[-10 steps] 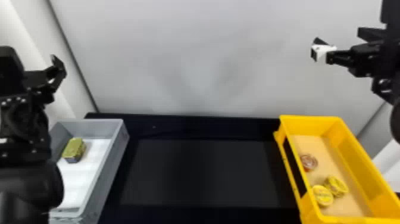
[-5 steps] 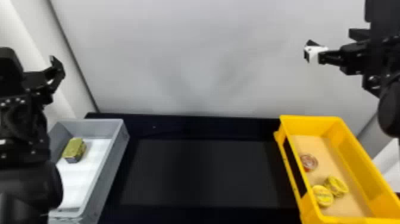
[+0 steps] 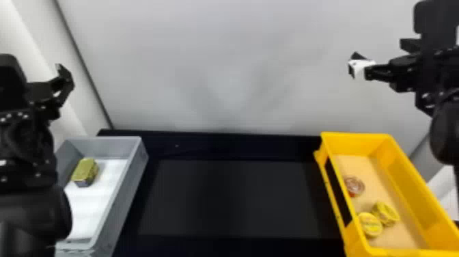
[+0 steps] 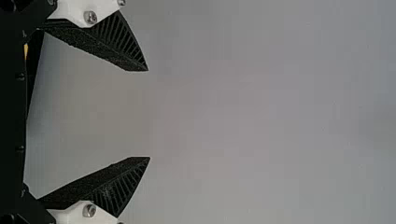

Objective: Pick up the round yellow can and place it in the yellow rectangular box

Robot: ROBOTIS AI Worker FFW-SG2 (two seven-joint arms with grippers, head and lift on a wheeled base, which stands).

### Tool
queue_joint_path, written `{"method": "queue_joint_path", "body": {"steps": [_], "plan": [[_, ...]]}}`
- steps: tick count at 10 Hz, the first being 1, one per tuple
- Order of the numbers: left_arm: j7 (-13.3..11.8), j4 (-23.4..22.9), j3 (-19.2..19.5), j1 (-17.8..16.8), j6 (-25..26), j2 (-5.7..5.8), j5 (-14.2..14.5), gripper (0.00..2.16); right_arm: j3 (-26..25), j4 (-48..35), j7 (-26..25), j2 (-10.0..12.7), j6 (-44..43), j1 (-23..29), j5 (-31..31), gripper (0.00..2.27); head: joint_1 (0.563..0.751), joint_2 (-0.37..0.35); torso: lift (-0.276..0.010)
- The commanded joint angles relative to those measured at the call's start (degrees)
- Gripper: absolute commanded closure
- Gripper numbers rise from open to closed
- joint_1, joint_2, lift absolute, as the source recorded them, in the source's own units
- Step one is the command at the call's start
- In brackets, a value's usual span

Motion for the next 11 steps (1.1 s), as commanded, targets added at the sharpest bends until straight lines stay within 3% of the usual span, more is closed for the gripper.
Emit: {"method": "queue_joint_path", "body": {"steps": [1,8,9,10,11], "plan": [[0.0,0.0,-0.1,-0.1,0.0,-0.15,0.0,0.10,1.4,-0.8,1.6,0.5,-1.0,0.0,5.1,0.12,0.694,0.014,-0.061],[0.2,0.0,-0.3,-0.1,0.3,-0.15,0.2,0.10,-0.9,-2.6,3.5,0.4,-4.4,2.5,5.2,0.10,0.694,0.014,-0.061],[0.2,0.0,-0.3,-0.1,0.4,-0.15,0.2,0.10,-0.2,-3.0,3.1,0.4,-6.3,3.1,7.6,0.06,0.694,0.014,-0.061],[0.2,-0.1,-0.3,0.0,0.3,-0.15,0.3,0.10,2.7,-6.1,-2.0,1.1,1.1,2.3,9.5,0.07,0.694,0.014,-0.063],[0.2,0.0,-0.9,-0.2,0.4,-0.15,0.2,0.10,4.2,-7.5,0.9,1.8,4.5,1.3,17.4,0.11,0.694,0.014,-0.062]]}}
